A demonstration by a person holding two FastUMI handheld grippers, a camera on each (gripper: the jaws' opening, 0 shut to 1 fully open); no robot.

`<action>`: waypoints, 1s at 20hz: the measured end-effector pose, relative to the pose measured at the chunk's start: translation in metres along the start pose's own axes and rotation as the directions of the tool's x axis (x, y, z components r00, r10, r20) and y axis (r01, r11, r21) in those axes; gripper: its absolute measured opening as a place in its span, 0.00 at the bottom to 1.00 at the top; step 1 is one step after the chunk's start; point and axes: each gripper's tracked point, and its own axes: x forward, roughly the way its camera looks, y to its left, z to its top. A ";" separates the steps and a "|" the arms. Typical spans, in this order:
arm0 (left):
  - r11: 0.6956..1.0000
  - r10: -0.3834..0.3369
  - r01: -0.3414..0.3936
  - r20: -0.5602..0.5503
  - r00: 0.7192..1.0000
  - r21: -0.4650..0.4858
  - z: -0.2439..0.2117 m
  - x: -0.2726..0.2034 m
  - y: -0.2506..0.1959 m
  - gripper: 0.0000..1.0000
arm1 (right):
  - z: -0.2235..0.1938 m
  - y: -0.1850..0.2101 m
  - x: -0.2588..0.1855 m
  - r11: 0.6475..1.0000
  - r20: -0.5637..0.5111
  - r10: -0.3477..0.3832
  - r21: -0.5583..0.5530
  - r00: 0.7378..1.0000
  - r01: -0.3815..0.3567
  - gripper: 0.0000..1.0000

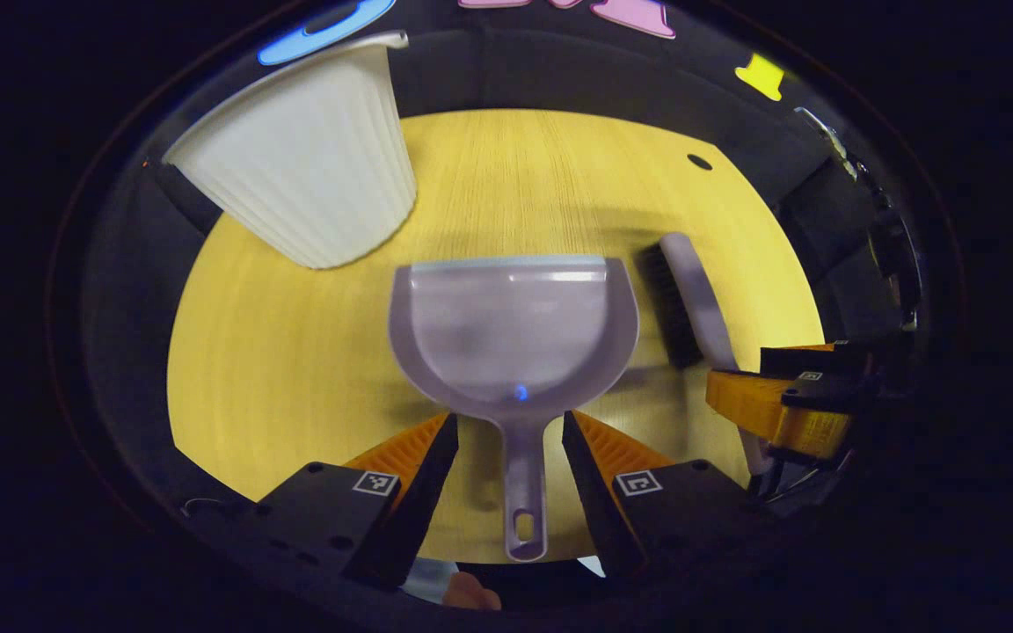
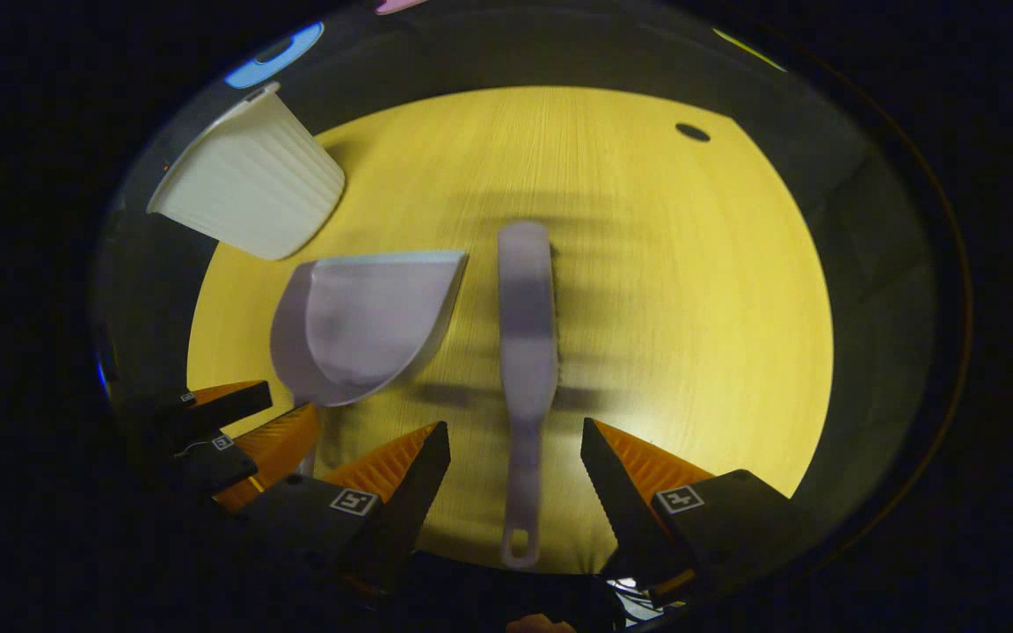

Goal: Pick up the small broom and dustpan from the desktop, sweep the trash into the dustpan with the broom, and then empty the trash into the garbage bin.

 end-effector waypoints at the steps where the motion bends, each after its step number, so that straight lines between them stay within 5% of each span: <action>1: 1.000 -0.013 0.013 0.057 0.998 -0.005 0.009 -0.015 -0.003 0.72 | 0.007 0.004 -0.011 1.000 0.051 -0.009 0.001 0.999 0.009 0.98; 3: 0.997 -0.067 0.072 0.188 0.980 -0.018 0.036 -0.054 -0.010 0.72 | 0.022 0.017 -0.026 1.000 0.161 -0.014 0.001 0.987 0.014 0.98; 5: 0.994 -0.094 0.106 0.374 0.923 -0.012 0.068 -0.100 -0.008 0.72 | 0.039 0.033 -0.053 1.000 0.310 -0.002 -0.014 0.951 0.007 0.98; 8: 0.996 -0.080 0.036 0.683 0.726 0.079 0.102 -0.169 0.000 0.72 | 0.055 0.045 -0.090 0.995 0.546 -0.037 -0.055 0.837 0.080 0.98; 9: 0.994 -0.076 -0.003 0.734 0.675 0.105 0.101 -0.183 0.002 0.73 | 0.060 0.047 -0.096 0.994 0.627 -0.040 -0.054 0.778 0.094 0.98; 11: 0.990 -0.087 -0.034 0.779 0.621 0.137 0.093 -0.197 0.002 0.79 | 0.072 0.062 -0.127 0.996 0.768 -0.035 -0.028 0.640 0.088 0.97; 13: 0.988 -0.116 -0.025 0.838 0.533 0.152 0.098 -0.213 -0.001 0.79 | 0.078 0.073 -0.164 0.995 0.890 -0.047 0.002 0.454 0.099 0.97; 14: 0.987 -0.133 -0.022 0.875 0.465 0.161 0.105 -0.230 -0.001 0.79 | 0.078 0.079 -0.179 0.994 0.931 -0.055 0.017 0.362 0.106 0.97; 16: 0.983 -0.134 -0.049 0.876 0.464 0.177 0.095 -0.243 0.007 0.76 | 0.078 0.083 -0.194 0.990 0.974 -0.062 0.033 0.216 0.136 0.96; 18: 0.979 -0.139 -0.071 0.879 0.455 0.191 0.084 -0.248 0.016 0.77 | 0.077 0.080 -0.183 0.987 0.978 -0.074 0.043 0.196 0.155 0.96; 20: 0.978 -0.163 -0.046 0.878 0.450 0.205 0.076 -0.253 0.015 0.77 | 0.081 0.079 -0.183 0.989 0.972 -0.076 0.045 0.224 0.138 0.96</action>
